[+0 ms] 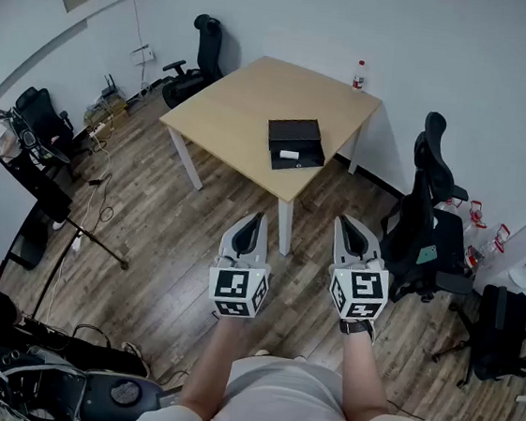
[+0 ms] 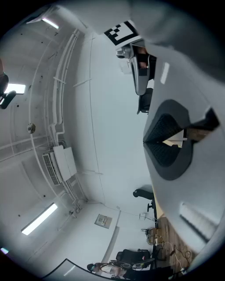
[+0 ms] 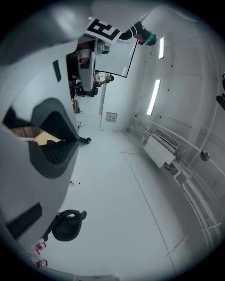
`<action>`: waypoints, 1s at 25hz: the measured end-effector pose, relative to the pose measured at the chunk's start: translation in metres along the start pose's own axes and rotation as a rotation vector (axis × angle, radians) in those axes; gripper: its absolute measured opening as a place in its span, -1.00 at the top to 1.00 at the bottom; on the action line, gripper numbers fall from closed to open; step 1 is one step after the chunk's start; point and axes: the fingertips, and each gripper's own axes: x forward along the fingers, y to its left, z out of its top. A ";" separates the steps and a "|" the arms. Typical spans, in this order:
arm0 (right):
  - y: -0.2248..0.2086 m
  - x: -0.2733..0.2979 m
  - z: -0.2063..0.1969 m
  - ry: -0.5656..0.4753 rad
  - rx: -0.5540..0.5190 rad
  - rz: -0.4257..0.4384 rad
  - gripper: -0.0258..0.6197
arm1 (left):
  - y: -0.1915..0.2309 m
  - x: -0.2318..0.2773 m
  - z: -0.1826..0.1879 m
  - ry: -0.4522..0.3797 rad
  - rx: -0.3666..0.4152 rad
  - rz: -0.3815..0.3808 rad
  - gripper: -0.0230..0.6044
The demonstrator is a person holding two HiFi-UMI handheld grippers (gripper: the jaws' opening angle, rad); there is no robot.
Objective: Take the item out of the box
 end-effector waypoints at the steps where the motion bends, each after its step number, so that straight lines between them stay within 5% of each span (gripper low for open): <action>1: 0.004 0.001 -0.001 0.003 -0.003 0.001 0.88 | 0.003 -0.001 -0.001 0.000 -0.004 0.002 0.90; 25: 0.082 0.029 -0.012 0.025 0.045 -0.039 0.88 | 0.073 -0.031 -0.015 0.029 -0.059 -0.060 0.90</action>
